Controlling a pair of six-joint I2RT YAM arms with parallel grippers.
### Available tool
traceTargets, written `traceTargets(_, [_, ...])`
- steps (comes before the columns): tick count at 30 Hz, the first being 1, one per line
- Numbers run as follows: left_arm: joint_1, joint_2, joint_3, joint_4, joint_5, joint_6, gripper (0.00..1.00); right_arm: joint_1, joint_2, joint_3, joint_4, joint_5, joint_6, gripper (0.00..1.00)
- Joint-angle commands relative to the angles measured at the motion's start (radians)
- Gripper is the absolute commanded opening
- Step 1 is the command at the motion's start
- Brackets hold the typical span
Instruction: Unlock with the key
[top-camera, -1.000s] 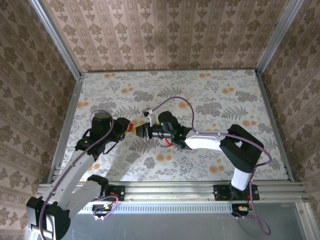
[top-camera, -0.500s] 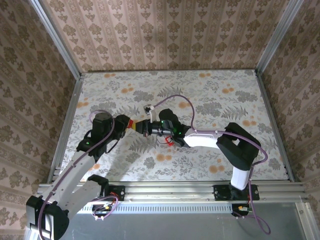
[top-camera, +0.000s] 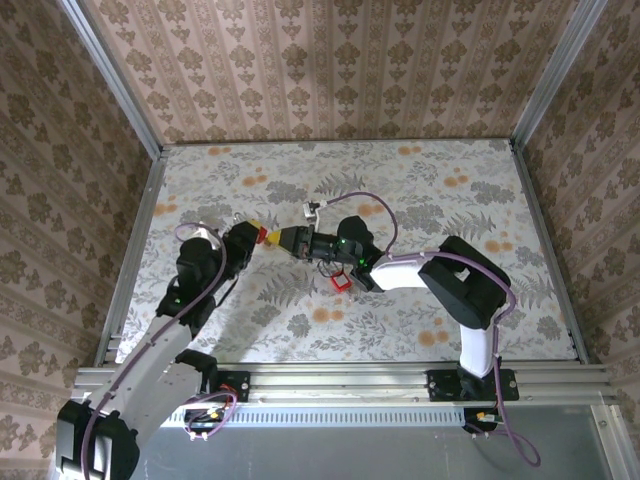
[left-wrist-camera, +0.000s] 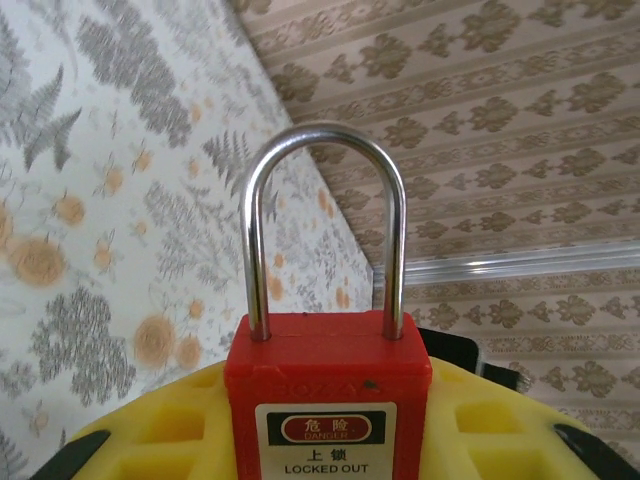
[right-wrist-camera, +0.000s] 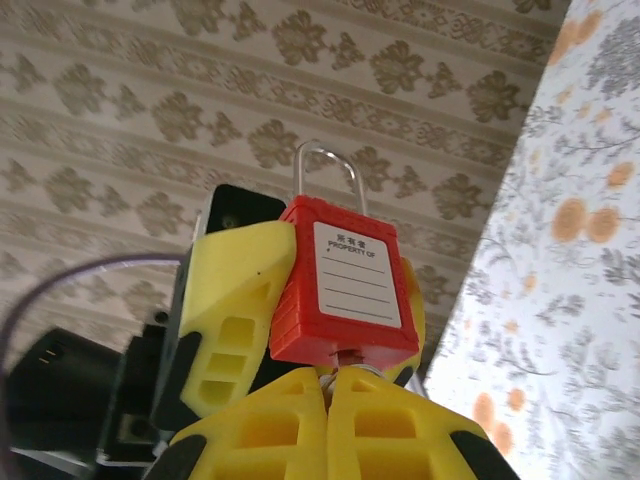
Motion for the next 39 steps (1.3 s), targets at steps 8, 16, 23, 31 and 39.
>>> traceTargets(8, [0.031,-0.013,0.032,0.081,0.045,0.096,0.0,-0.045,-0.098,0.018,-0.279,0.066,-0.091,0.0])
traceTargets(16, [0.043,-0.017,0.108,-0.124,0.054,0.148,0.0,-0.037,-0.202,-0.016,-0.447,0.094,-0.326,0.39])
traceTargets(23, [0.041,-0.007,0.153,-0.207,0.08,0.159,0.0,-0.007,-0.2,0.034,-0.564,0.06,-0.499,0.48])
traceTargets(31, [0.014,0.003,0.184,-0.261,0.073,0.175,0.0,0.048,-0.17,0.101,-0.626,0.064,-0.608,0.48])
traceTargets(39, [-0.005,0.015,0.177,-0.276,0.074,0.155,0.0,0.066,-0.146,0.148,-0.654,0.078,-0.653,0.46])
